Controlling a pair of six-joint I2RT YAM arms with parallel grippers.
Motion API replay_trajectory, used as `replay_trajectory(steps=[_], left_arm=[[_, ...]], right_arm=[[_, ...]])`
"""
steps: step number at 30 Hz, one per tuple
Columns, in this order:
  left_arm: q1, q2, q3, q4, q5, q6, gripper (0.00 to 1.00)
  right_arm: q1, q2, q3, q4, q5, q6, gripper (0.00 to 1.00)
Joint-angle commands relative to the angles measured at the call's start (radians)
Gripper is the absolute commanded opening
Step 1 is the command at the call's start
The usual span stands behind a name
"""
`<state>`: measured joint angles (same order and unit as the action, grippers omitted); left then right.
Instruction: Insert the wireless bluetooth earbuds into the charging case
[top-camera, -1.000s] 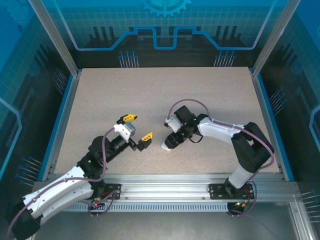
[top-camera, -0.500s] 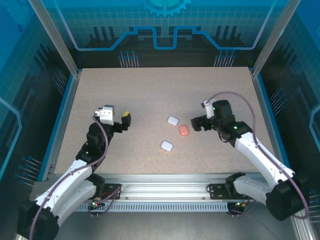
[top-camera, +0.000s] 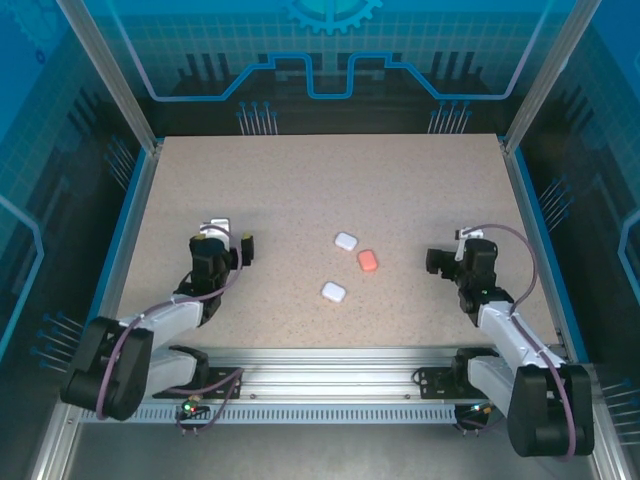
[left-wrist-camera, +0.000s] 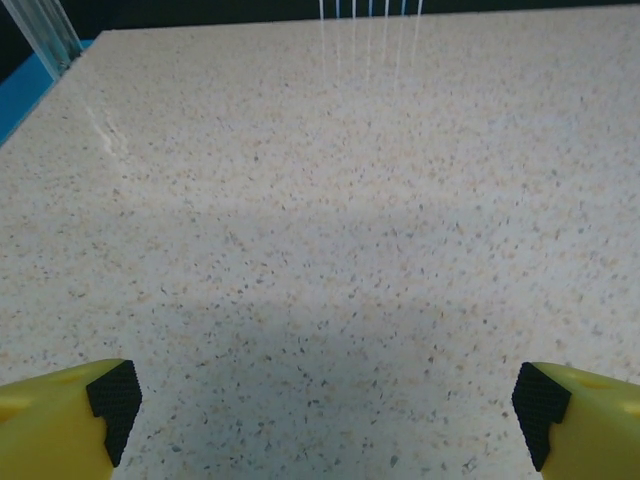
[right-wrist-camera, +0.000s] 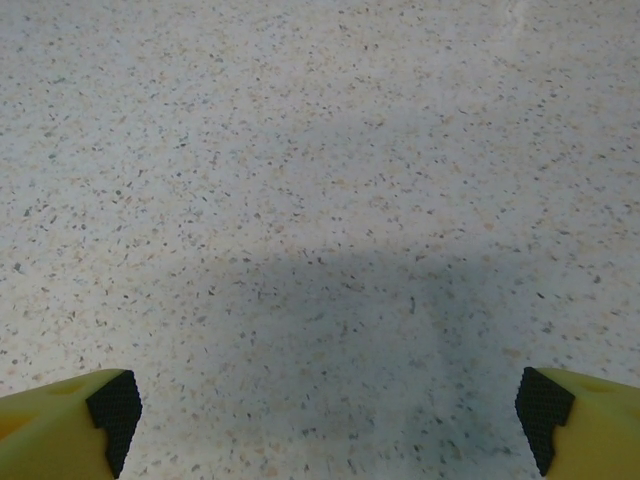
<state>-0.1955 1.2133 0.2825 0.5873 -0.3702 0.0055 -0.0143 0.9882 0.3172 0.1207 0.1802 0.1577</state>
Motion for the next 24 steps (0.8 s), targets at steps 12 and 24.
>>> replay_trajectory(steps=[12,24], left_arm=[[0.101,0.309,-0.078,0.639,0.224,0.077,0.99],[0.177,0.338,0.097,0.337,0.303,0.013,0.99]], right_arm=[[0.012,0.269,0.003,0.584,-0.105,-0.048,1.0],[0.055,0.505,0.101,0.647,-0.139,-0.15,1.0]])
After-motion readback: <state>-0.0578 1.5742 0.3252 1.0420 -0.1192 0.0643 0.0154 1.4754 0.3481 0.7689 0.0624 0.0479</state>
